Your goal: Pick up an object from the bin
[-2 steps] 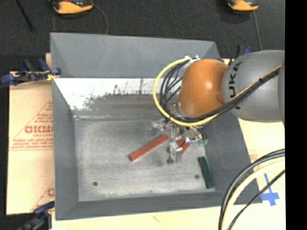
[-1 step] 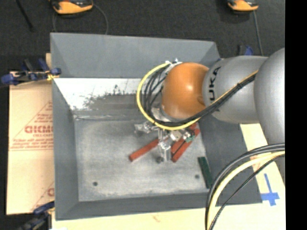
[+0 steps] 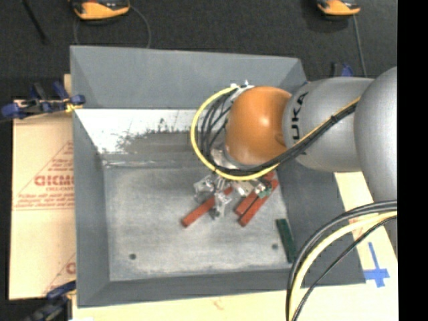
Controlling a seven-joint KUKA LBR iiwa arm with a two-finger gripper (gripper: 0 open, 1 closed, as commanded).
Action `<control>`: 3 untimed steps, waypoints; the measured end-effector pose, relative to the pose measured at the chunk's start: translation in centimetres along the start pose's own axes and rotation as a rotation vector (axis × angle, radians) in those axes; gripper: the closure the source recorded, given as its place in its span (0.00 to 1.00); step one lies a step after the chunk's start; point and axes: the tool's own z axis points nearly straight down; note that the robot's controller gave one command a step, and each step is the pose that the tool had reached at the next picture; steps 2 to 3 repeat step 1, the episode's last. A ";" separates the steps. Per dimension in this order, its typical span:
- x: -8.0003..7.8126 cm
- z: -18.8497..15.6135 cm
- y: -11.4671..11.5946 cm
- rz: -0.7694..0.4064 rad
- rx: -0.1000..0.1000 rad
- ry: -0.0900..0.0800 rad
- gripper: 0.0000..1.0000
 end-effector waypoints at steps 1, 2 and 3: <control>-0.7 -13.1 -0.6 -0.028 0.006 -0.004 1.00; -0.7 -13.1 -0.6 -0.028 0.006 -0.004 1.00; -0.7 -13.1 -0.6 -0.028 0.006 -0.004 1.00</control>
Offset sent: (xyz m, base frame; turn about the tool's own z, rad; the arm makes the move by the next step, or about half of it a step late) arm 0.0046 -0.0009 0.1255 -0.0319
